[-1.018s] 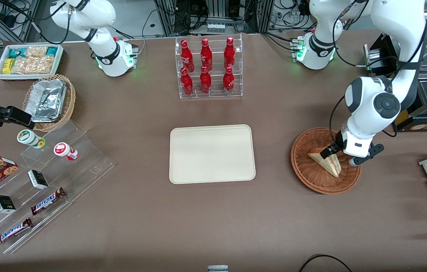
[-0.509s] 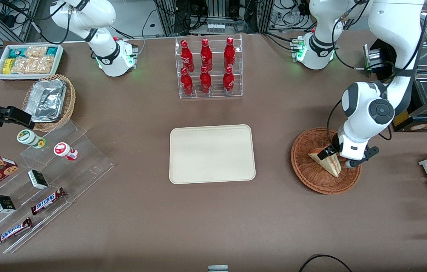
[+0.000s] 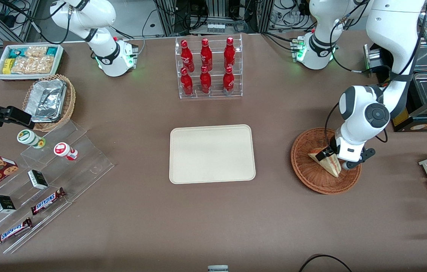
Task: Place sandwich from basket to tray
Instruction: 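Close the left gripper on the wrapped sandwich and lift it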
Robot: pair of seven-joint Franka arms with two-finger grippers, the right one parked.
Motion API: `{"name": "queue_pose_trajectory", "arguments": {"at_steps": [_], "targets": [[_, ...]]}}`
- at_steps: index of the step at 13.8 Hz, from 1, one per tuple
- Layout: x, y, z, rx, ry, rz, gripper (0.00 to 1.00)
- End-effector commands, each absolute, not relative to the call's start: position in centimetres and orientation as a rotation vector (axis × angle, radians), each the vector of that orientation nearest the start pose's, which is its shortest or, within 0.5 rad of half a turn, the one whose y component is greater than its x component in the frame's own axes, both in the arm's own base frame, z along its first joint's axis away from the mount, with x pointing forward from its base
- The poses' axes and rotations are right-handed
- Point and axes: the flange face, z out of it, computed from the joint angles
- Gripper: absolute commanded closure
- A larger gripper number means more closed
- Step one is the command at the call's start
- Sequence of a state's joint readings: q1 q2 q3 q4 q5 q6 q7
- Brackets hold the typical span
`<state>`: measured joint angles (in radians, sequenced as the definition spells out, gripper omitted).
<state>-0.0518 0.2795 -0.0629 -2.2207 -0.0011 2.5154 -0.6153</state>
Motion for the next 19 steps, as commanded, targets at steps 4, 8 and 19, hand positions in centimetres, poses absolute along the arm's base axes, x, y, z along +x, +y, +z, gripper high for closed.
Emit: {"name": "queue_pose_trajectory", "arguments": {"at_steps": [4, 8, 19], "targets": [[54.9, -6.5, 25.2, -3.065, -0.820, -0.028, 0.91], [55.4, -6.6, 27.9, -3.074, -0.796, -0.050, 0.92], [58.2, -17.6, 43.9, -3.130, -0.491, 0.006, 0.92]]}}
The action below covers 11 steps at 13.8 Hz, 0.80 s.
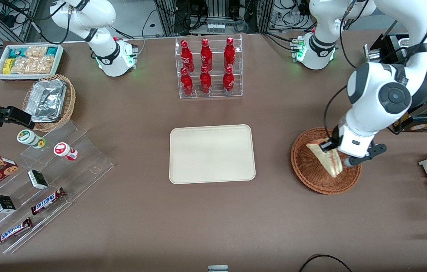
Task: Place sandwich from basket to tray
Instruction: 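Carry the sandwich over the cream tray and lower it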
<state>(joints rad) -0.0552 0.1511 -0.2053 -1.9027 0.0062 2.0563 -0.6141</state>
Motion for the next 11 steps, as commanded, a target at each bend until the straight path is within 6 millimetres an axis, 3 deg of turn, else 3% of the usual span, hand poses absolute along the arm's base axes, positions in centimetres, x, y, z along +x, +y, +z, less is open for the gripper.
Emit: {"name": "queue_pose_trajectory", "arguments": {"at_steps": [1, 4, 6, 8, 11], "targets": [[58.1, -19.4, 43.9, -3.147, -0.442, 0.010, 0.92], [58.0, -25.1, 43.5, -3.191, -0.284, 0.010, 0.92], [57.1, -30.7, 42.8, -3.221, -0.132, 0.019, 0.92], [56.5, -34.9, 41.6, -3.241, -0.033, 0.043, 0.92], [55.8, -39.3, 39.4, -3.262, 0.054, 0.095, 0.92]]}}
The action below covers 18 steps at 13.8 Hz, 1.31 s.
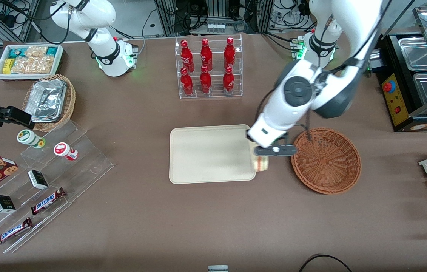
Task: Place sandwich from basket to tray
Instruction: 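Carry the sandwich over the cream tray and lower it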
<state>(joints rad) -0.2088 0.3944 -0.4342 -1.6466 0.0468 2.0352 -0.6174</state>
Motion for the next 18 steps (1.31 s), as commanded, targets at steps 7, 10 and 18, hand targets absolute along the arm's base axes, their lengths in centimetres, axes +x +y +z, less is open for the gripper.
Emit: {"name": "queue_pose_trajectory", "arguments": {"at_steps": [7, 10, 18], "targets": [[52.8, -50.0, 31.3, -3.192, 0.035, 0.014, 0.92], [51.0, -53.1, 28.5, -3.191, 0.044, -0.042, 0.92], [48.8, -55.4, 23.2, -3.131, 0.141, -0.037, 0.92]]}}
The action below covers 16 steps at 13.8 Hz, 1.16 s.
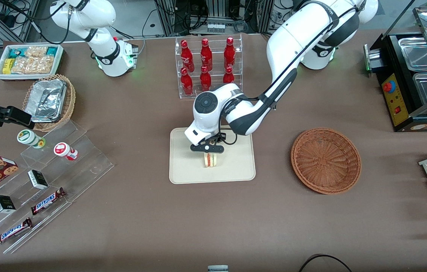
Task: Place sandwich from basket to tray
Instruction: 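Carry the sandwich over the cream tray and lower it, then open the left gripper to release the sandwich on the tray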
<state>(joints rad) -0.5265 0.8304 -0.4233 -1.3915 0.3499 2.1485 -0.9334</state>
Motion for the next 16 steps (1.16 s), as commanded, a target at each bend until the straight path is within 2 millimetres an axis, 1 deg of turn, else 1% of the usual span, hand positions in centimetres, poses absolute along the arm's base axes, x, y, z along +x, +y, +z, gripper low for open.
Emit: {"name": "queue_pose_trajectory", "arguments": {"at_steps": [1, 2, 3, 4, 5, 8, 10, 12, 13, 14, 16], "targets": [[48.7, -55.4, 22.7, -3.126, 0.145, -0.029, 0.91], [48.6, -55.4, 22.5, -3.123, 0.150, -0.027, 0.75], [48.6, -55.4, 22.5, -3.123, 0.154, -0.027, 0.33], [48.7, -55.3, 22.5, -3.121, 0.160, -0.026, 0.02], [48.7, -55.3, 22.7, -3.121, 0.156, -0.031, 0.01], [49.0, -55.2, 24.1, -3.125, 0.144, -0.050, 0.00], [49.5, -55.0, 26.2, -3.132, 0.124, -0.080, 0.00], [49.8, -54.2, 29.2, -3.109, 0.079, -0.087, 0.00], [50.4, -53.4, 31.1, -3.105, 0.011, -0.109, 0.00], [51.4, -52.3, 33.3, -3.108, -0.071, -0.141, 0.00], [53.6, -49.2, 36.7, -3.098, -0.177, -0.165, 0.00]]}}
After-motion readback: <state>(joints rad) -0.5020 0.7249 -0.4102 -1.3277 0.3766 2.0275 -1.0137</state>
